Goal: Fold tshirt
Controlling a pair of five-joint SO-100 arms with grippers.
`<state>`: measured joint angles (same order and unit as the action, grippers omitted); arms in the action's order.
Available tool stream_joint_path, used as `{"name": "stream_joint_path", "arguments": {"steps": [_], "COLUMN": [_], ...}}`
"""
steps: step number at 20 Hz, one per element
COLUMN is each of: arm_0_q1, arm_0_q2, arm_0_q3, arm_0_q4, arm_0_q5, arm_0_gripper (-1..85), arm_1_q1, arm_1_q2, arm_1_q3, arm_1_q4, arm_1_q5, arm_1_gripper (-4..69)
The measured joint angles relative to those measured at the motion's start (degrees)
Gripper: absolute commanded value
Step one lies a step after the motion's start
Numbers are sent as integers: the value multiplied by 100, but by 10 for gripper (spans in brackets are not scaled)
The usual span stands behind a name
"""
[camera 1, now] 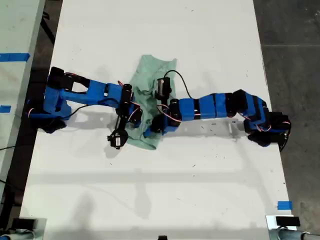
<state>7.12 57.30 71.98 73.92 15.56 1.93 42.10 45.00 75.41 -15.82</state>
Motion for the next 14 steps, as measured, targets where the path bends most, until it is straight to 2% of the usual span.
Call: {"name": "stream_joint_path", "arguments": {"steps": [3,4,9,12,14], "arm_0_q1": [18,18,70,264,536], "arm_0_q2": [-316,-352,-404,-422,-483], "arm_0_q3": [-369,-413,-598,-1037,-1749], "arm_0_q4": [18,26,-9,-26,404], "arm_0_q5": [-123,-149,-132,35,193], "arm_0_gripper": [0,0,0,0,0], "arm_1_q1": [0,0,-167,-378,-589], "arm_1_q2": [-105,-105,0,316,694], "arm_1_q3": [-44,-62,-79,176,369], "arm_1_q4": [-9,9,97,396,668], "arm_1_q5": [0,0,-9,-9,-9], "arm_1_gripper": [5,-19,-19,-19,-19]}}
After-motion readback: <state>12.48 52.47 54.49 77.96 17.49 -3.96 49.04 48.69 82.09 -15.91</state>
